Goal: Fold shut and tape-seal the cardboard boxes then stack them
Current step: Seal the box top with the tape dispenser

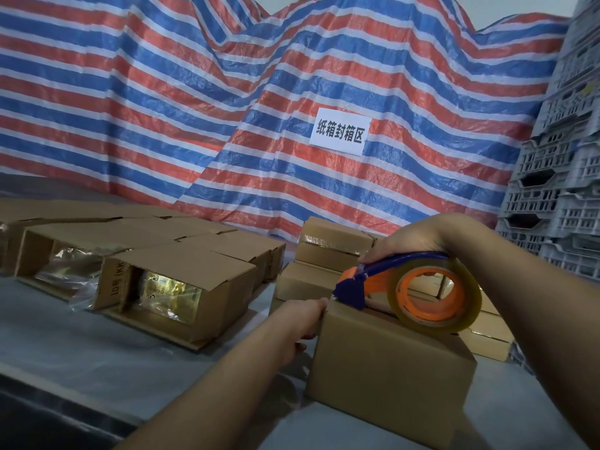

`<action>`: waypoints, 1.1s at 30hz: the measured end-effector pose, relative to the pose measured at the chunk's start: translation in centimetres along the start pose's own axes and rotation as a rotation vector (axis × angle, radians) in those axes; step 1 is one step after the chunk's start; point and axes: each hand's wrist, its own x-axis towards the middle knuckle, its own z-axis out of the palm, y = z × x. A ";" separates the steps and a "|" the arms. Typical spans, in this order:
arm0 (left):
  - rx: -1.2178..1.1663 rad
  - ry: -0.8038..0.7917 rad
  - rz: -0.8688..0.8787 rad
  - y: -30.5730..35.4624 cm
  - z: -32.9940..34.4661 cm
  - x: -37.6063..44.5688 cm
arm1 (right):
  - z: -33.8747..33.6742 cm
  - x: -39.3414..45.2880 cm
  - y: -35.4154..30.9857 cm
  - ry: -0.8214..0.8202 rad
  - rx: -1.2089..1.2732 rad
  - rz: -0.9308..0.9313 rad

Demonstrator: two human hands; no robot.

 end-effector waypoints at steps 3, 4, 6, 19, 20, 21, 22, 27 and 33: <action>0.018 -0.043 -0.026 -0.2 -0.1 -0.4 | -0.1 0.0 0.0 0.003 -0.002 0.009; 0.017 -0.059 -0.031 -0.2 -0.2 -0.5 | -0.1 0.0 0.0 0.003 -0.002 0.013; 0.025 -0.077 -0.022 -0.2 -0.3 -0.5 | -0.1 0.0 0.1 0.009 0.013 0.028; 0.038 0.197 0.183 1.9 -1.5 -0.2 | -1.1 1.1 0.9 0.019 0.012 0.063; 0.043 0.186 0.212 2.5 -1.3 -0.4 | -1.1 1.2 1.0 0.020 0.013 0.061; 0.067 0.160 0.226 3.0 -1.0 -0.7 | -1.1 1.3 1.0 0.012 0.018 0.059; 0.100 0.127 0.227 3.2 -0.5 -0.9 | -1.0 1.4 1.0 0.003 0.026 0.060; 0.066 -0.014 0.120 3.0 1.0 -1.1 | -0.8 1.3 0.9 -0.003 0.050 0.040; 0.129 -0.153 0.138 2.2 -0.6 -0.1 | -0.6 1.3 0.9 0.006 -0.005 -0.015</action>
